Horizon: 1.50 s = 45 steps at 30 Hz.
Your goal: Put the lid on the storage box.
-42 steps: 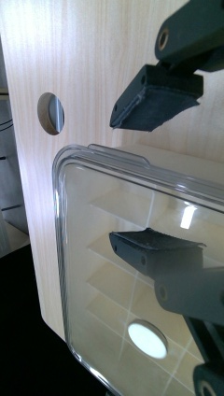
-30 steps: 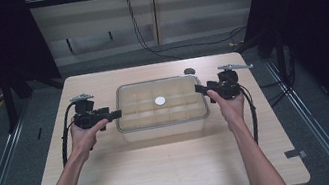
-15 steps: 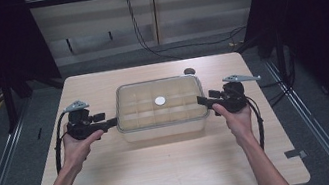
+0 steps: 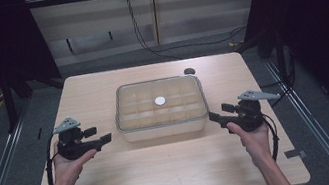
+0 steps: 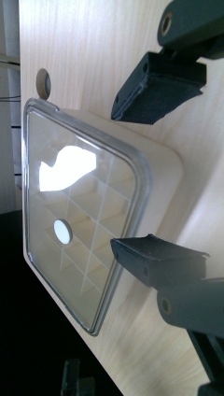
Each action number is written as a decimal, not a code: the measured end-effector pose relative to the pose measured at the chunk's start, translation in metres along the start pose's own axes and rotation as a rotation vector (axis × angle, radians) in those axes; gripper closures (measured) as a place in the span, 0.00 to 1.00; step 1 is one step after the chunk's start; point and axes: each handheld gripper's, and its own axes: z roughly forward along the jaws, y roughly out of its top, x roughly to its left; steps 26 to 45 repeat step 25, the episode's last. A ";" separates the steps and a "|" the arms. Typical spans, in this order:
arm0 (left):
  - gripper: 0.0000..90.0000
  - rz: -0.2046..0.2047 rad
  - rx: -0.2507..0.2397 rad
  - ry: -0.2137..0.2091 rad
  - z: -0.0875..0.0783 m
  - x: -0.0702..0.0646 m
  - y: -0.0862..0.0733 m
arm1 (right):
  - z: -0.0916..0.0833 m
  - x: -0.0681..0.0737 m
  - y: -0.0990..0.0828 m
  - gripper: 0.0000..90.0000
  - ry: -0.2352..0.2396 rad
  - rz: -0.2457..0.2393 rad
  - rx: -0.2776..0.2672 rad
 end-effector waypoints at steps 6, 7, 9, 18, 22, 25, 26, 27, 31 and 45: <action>0.33 0.016 0.007 -0.008 -0.013 -0.008 -0.021 | -0.013 0.008 -0.023 0.35 -0.002 -0.001 0.026; 0.32 0.016 0.007 -0.008 -0.013 -0.008 -0.021 | -0.013 0.008 -0.023 0.35 -0.002 -0.001 0.026; 0.32 0.027 0.036 -0.013 -0.016 -0.011 -0.028 | -0.014 0.013 -0.036 0.35 -0.017 -0.021 0.067; 0.32 0.009 0.059 -0.019 -0.030 -0.020 -0.057 | -0.036 0.018 -0.057 0.34 -0.022 -0.002 0.050; 0.32 0.009 0.064 -0.017 -0.035 -0.024 -0.068 | -0.045 0.017 -0.066 0.34 -0.032 0.002 0.058; 0.31 0.002 0.069 -0.019 -0.037 -0.026 -0.074 | -0.049 0.015 -0.072 0.33 -0.046 0.001 0.059; 0.31 0.002 0.069 -0.019 -0.037 -0.026 -0.074 | -0.049 0.015 -0.072 0.33 -0.046 0.001 0.059; 0.31 0.002 0.069 -0.019 -0.037 -0.026 -0.074 | -0.049 0.015 -0.072 0.33 -0.046 0.001 0.059; 0.31 0.002 0.069 -0.019 -0.037 -0.026 -0.074 | -0.049 0.015 -0.072 0.33 -0.046 0.001 0.059; 0.31 0.002 0.069 -0.019 -0.037 -0.026 -0.074 | -0.049 0.015 -0.072 0.33 -0.046 0.001 0.059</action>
